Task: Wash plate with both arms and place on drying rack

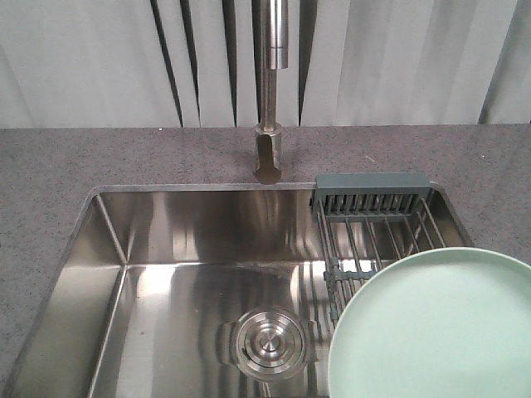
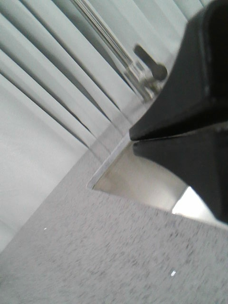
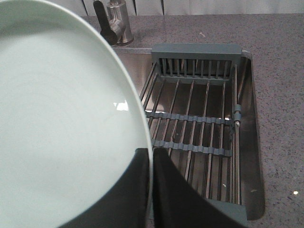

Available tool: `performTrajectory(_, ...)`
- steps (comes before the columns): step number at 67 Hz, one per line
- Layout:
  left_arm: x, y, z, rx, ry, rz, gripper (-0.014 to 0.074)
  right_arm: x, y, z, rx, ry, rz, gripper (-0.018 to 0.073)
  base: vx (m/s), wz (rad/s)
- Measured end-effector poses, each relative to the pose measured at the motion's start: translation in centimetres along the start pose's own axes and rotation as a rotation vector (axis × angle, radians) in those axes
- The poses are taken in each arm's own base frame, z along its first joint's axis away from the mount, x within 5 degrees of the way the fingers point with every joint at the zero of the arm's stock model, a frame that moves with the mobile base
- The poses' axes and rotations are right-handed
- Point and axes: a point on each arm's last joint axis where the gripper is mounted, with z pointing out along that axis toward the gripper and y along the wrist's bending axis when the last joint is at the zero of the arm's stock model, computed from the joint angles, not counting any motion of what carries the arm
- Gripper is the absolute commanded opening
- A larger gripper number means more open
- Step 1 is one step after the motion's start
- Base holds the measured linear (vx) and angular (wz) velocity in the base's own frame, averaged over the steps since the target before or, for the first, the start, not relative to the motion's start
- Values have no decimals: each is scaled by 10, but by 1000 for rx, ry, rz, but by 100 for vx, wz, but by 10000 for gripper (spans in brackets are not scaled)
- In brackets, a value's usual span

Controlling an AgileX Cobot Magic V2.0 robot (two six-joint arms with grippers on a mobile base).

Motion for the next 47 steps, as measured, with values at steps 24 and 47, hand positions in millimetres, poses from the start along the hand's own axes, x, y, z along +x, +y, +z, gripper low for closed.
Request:
performTrajectory(24,2,-7,0,73,41,-522,-7,0,0,0,0,0,0,-1,0,0)
performTrajectory(47,-12,-64,-19,304,202,-544,-7,0,0,0,0,0,0,-1,0,0)
